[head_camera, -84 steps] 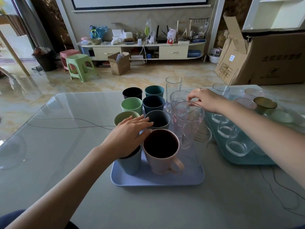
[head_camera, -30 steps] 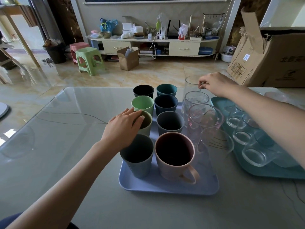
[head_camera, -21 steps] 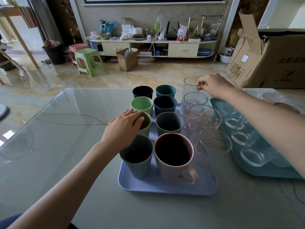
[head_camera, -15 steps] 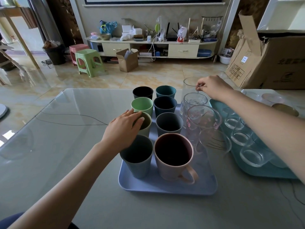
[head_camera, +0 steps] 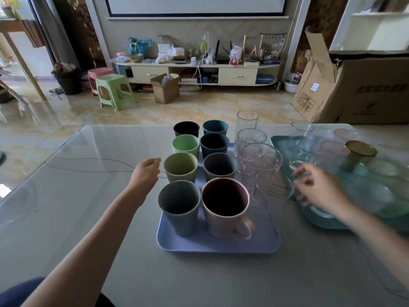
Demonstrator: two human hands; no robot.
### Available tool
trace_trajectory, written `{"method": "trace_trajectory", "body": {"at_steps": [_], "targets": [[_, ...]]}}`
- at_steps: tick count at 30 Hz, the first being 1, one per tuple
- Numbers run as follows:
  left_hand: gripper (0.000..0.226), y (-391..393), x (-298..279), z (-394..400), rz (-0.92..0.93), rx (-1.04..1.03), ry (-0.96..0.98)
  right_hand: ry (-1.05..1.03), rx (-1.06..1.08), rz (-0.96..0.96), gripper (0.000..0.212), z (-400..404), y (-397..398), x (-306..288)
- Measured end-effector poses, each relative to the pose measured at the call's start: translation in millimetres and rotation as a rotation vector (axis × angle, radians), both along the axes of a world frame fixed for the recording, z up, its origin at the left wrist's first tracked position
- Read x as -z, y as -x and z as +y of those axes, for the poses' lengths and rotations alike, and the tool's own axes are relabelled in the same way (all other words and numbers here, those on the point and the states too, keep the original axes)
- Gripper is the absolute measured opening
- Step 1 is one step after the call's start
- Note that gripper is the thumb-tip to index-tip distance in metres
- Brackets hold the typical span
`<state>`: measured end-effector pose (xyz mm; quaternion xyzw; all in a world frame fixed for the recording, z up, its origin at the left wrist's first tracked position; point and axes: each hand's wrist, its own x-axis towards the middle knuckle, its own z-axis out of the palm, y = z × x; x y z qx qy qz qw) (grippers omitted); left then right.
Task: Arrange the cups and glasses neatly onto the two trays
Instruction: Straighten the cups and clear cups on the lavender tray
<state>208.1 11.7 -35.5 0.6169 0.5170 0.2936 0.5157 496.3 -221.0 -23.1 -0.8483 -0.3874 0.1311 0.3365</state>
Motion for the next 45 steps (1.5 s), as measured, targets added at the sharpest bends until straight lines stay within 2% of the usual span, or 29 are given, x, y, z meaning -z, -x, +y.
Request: {"method": "trace_trajectory", "body": {"at_steps": [4, 7, 11, 14, 18, 22, 28, 31, 35, 39, 45], "targets": [[0.022, 3.0, 21.3, -16.9, -0.038, 0.044, 0.126, 0.23, 0.006, 0.244, 0.014, -28.8, 26.4, 24.1], [0.023, -3.9, 14.3, -30.9, -0.115, 0.038, 0.142, 0.366, -0.035, 0.334, 0.022, -31.1, 40.5, 34.5], [0.034, -7.2, -2.7, -22.8, -0.204, 0.0, 0.133, 0.314, -0.035, 0.325, 0.02, -34.2, 41.7, 30.9], [0.054, -15.1, -7.5, -8.7, -0.27, 0.073, 0.197, 0.332, -0.035, 0.336, 0.019, -34.9, 39.6, 28.0], [0.045, -31.2, -4.3, -3.8, -0.317, 0.167, 0.18, 0.365, -0.051, 0.349, 0.017, -30.3, 42.0, 30.9], [0.052, -28.4, 2.3, 2.9, -0.346, 0.206, 0.168, 0.366, -0.075, 0.345, 0.019, -26.4, 43.0, 28.1], [0.054, -28.2, 3.1, 15.5, -0.328, 0.153, 0.201, 0.363, -0.087, 0.336, 0.018, -24.6, 44.6, 26.4], [0.047, -35.6, -8.1, 25.2, -0.184, 0.077, 0.109, 0.366, -0.089, 0.337, 0.02, -26.8, 45.3, 25.6], [0.032, -48.2, -18.8, 36.5, 0.069, 0.15, -0.087, 0.376, -0.092, 0.319, 0.021, -26.8, 44.3, 26.1], [0.014, -51.8, -21.8, 44.9, 0.142, 0.092, -0.139, 0.382, -0.103, 0.294, 0.022, -22.8, 41.7, 28.0], [0.021, -53.4, -22.0, 47.9, 0.209, 0.064, -0.195, 0.376, -0.132, 0.258, 0.022, -20.1, 41.5, 29.4]]}}
